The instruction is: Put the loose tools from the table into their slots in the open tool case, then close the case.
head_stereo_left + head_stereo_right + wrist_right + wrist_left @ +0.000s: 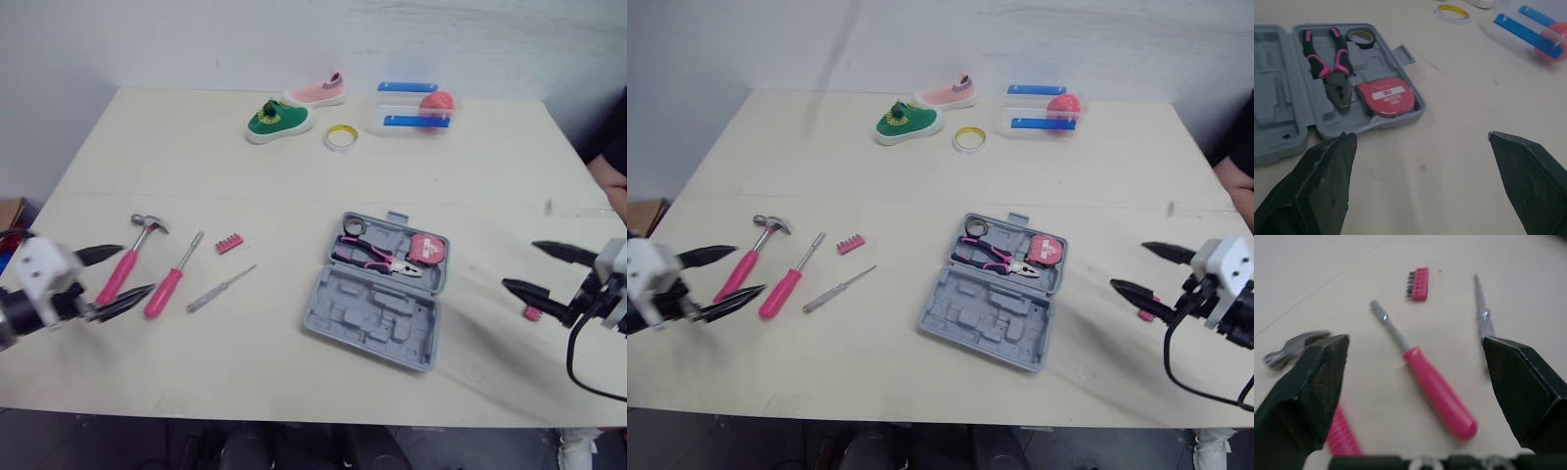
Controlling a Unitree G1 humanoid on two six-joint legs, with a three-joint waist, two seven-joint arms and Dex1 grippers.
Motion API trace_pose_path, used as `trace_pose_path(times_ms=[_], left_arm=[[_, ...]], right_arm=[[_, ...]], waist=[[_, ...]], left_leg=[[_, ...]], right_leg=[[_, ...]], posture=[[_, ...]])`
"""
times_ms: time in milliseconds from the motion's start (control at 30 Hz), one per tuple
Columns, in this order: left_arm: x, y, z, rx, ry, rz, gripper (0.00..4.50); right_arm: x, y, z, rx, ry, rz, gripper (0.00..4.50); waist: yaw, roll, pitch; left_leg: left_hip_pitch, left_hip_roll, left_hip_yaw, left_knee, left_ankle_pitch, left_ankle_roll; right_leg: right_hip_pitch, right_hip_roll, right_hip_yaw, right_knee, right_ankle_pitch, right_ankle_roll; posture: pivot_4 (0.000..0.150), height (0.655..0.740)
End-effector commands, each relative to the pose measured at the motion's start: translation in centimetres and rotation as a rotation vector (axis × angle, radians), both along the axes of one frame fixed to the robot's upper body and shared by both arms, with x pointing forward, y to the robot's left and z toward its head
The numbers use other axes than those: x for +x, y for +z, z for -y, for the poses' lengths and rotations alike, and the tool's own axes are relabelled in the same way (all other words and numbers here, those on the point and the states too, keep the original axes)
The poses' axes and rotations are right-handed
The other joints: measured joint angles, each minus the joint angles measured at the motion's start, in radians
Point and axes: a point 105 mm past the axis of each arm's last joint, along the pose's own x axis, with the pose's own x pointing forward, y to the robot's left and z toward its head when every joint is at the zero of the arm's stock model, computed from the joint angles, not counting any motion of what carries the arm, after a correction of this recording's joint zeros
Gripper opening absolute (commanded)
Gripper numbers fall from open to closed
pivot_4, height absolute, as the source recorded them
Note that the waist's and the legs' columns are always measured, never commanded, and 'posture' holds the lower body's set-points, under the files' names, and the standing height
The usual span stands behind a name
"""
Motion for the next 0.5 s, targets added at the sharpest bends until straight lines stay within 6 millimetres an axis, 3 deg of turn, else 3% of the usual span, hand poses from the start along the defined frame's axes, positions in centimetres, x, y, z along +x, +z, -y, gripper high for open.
trace_pose_path(times_ms=[33,100,133,167,200,267,300,400,500], left_arm=[[0.4,0.2,5.4,-0.019,-0.164,-0.047,2.70],[1.5,0.3,7.6,-0.004,-0.212,-0.049,1.97],[2.2,0.2,8.5,0.004,-0.227,-0.055,1.85],[2.5,0.1,9.0,0.009,-0.237,-0.062,1.28],[2.8,0.1,9.3,0.012,-0.242,-0.067,1.14],[4.4,-0.3,12.0,0.019,-0.279,-0.052,0.32],[5.2,-0.6,13.2,0.024,-0.288,-0.058,0.04],[6.2,-1.7,16.4,0.026,-0.330,-0.105,0.04],[6.8,-3.4,18.0,0.097,-0.357,-0.114,0.04]], right_arm=[[0.1,-0.6,-1.6,-0.029,0.026,0.021,2.69],[0.0,-1.4,-2.0,-0.031,0.046,-0.005,1.84],[-0.1,-1.8,-2.1,-0.057,0.056,-0.013,1.72],[-0.2,-2.0,-2.1,-0.078,0.064,-0.019,1.12],[-0.2,-2.2,-2.0,-0.092,0.066,-0.019,0.96],[-0.3,-3.0,-1.9,-0.128,0.064,-0.032,0.08],[-0.3,-3.5,-1.8,-0.152,0.061,-0.040,0.00],[-0.2,-4.4,-1.7,-0.166,0.052,-0.050,0.00],[0.0,-5.2,-2.1,-0.171,0.042,-0.056,0.00]], waist=[[0.003,0.000,0.000],[0.006,0.001,0.000],[0.006,0.001,0.000],[0.007,0.001,0.000],[0.007,0.001,0.000],[0.007,0.001,0.000],[0.007,0.001,0.000],[0.009,0.001,0.000],[0.002,0.001,0.000]], left_leg=[[0.000,0.000,0.000,0.001,0.000,0.000],[0.000,-0.001,0.002,0.002,0.001,0.001],[0.000,-0.002,0.001,0.002,0.001,0.001],[-0.001,-0.001,0.002,0.004,0.001,0.002],[0.001,-0.002,0.003,0.004,0.001,0.002],[0.001,-0.002,0.003,0.007,0.001,0.002],[0.001,-0.004,0.003,0.008,0.002,0.003],[0.000,-0.007,0.003,0.012,0.001,0.004],[0.000,-0.006,0.006,0.013,0.000,0.005]], right_leg=[[0.000,0.000,0.001,0.000,0.001,0.001],[0.000,0.000,0.002,0.000,0.001,0.002],[0.000,0.000,0.002,0.000,0.001,0.002],[0.000,0.000,0.003,0.001,0.002,0.003],[0.001,0.001,0.004,0.001,0.002,0.003],[0.001,0.001,0.004,0.001,0.002,0.004],[0.002,0.003,0.004,0.001,0.002,0.004],[0.003,0.005,0.005,0.001,0.003,0.006],[0.002,0.004,0.007,0.001,0.004,0.007]], posture=[[0.150,0.7400],[0.150,0.7400],[0.150,0.7400],[0.150,0.7400],[0.150,0.7400],[0.150,0.7400],[0.150,0.7400],[0.150,0.7400],[0.150,0.7400]])
